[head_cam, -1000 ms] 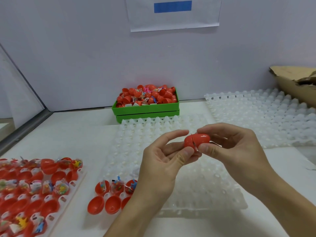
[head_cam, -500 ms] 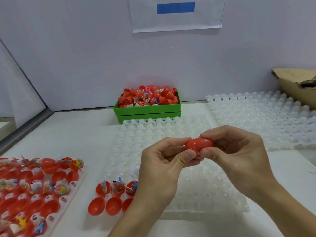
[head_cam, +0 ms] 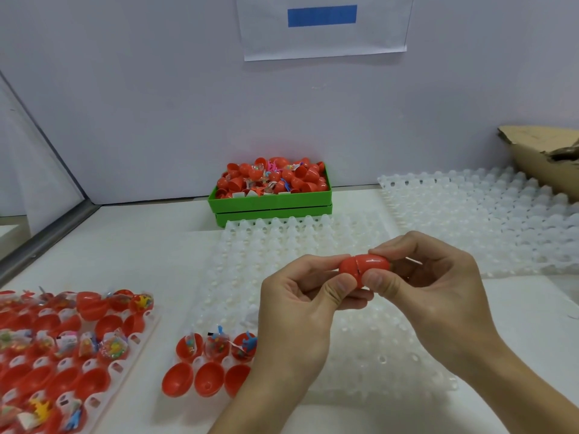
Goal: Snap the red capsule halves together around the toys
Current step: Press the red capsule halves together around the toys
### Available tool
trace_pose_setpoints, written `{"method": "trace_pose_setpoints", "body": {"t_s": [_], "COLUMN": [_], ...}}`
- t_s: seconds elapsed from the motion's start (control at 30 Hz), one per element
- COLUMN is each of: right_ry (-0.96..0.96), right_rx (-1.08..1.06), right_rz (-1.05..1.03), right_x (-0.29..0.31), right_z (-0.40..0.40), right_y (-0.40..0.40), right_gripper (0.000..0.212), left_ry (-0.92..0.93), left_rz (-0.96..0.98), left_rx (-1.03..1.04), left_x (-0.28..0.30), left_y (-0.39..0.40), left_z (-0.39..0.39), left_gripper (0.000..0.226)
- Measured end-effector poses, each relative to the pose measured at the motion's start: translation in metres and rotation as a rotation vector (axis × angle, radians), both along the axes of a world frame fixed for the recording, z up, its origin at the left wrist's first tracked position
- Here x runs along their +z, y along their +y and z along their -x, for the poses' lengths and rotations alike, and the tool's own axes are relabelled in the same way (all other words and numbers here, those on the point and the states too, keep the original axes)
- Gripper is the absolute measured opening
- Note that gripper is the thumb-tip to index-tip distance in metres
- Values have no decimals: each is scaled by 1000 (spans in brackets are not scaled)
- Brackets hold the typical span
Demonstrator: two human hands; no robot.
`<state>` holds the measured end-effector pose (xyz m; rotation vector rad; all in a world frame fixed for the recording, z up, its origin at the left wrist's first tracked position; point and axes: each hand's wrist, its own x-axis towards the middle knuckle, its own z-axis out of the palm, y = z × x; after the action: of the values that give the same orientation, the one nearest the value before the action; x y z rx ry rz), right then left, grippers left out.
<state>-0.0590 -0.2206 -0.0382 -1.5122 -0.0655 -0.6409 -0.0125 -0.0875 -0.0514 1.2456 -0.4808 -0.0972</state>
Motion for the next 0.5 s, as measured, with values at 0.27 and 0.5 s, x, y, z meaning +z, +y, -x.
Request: {"method": "trace_pose_setpoints", "body": {"t_s": [0.27, 0.5], "right_ry": [39, 43], "right_rx": [-1, 18], "right_rz": [-40, -16], "right_x": [0, 0], "right_z": [0, 0], "right_y": [-1, -3], "right_gripper": [34, 29], "left_ry": [-13, -46], "left_rz": [-4, -25], "left_rx": [9, 8], "left_x": [1, 1], "left_y": [0, 0], "left_z": [1, 1], "left_gripper": [18, 19]}}
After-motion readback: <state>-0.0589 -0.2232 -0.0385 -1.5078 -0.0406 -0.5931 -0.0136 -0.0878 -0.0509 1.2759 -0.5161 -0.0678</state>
